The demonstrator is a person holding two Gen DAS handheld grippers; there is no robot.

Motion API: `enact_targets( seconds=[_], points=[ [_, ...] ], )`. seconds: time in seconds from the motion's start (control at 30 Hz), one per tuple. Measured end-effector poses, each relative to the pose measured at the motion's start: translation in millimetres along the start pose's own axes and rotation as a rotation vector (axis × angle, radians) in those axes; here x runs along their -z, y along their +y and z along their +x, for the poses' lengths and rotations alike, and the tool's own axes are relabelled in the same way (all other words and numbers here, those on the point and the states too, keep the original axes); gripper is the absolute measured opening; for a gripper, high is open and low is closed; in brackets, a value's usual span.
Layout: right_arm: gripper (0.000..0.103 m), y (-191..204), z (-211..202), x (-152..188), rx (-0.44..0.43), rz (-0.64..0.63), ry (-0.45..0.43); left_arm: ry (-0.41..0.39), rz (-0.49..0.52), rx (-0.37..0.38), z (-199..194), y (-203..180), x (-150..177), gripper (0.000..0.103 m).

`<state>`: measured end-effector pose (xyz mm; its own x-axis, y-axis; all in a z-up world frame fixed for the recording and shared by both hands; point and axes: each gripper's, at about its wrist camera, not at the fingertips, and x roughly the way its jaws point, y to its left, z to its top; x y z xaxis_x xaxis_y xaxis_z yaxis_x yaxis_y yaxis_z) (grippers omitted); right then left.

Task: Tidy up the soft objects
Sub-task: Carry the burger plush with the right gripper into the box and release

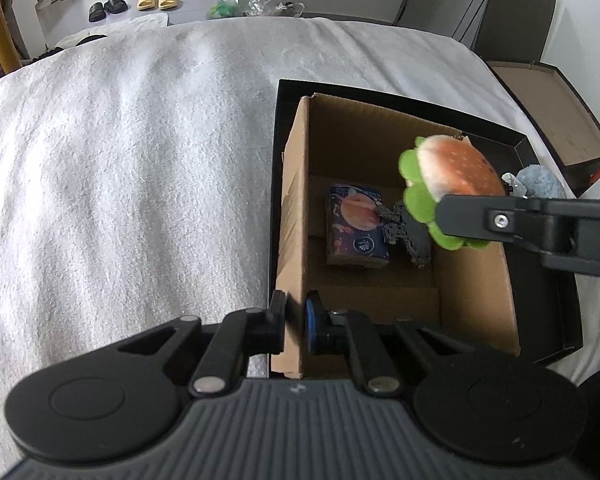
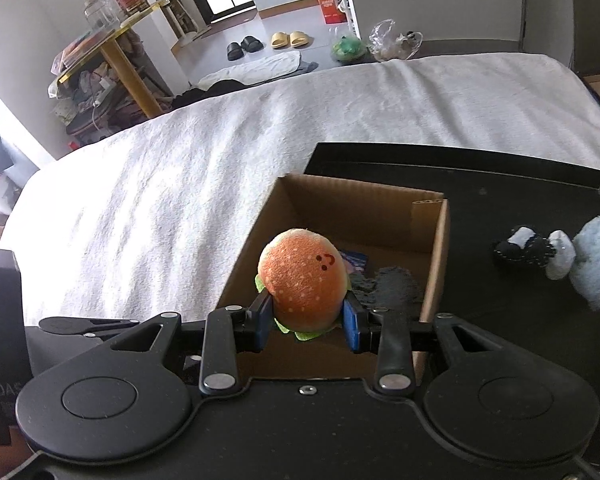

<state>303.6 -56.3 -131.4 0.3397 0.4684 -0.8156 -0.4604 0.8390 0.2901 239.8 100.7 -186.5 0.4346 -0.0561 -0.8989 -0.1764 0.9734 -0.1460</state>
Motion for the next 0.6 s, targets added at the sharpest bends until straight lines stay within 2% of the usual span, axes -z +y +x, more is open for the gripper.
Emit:
enact_targets(
  seconds=[0.1,0.17,0.23,0.6],
  points=[
    [0.036,3.8,3.8,-0.7,-0.018,0.015,0.003,0.000,-0.002,0.004,0.2,1.1,0.1,0.009],
    [0.050,5.8,5.9,-1.3,-0.050,0.031,-0.004,0.002,-0.007,0.009,0.4,2.2,0.0,0.009],
    [0.056,7.4,9.0,0.2,-0.055,0.037,0.006,0.003,-0.012,0.014,0.5,3.1,-0.1,0.009],
    [0.056,-11.9,0.6,8.1,-0.032,0.081,0.014,0.006,-0.005,0.001,0.3,1.4,-0.1,0.010]
  ],
)
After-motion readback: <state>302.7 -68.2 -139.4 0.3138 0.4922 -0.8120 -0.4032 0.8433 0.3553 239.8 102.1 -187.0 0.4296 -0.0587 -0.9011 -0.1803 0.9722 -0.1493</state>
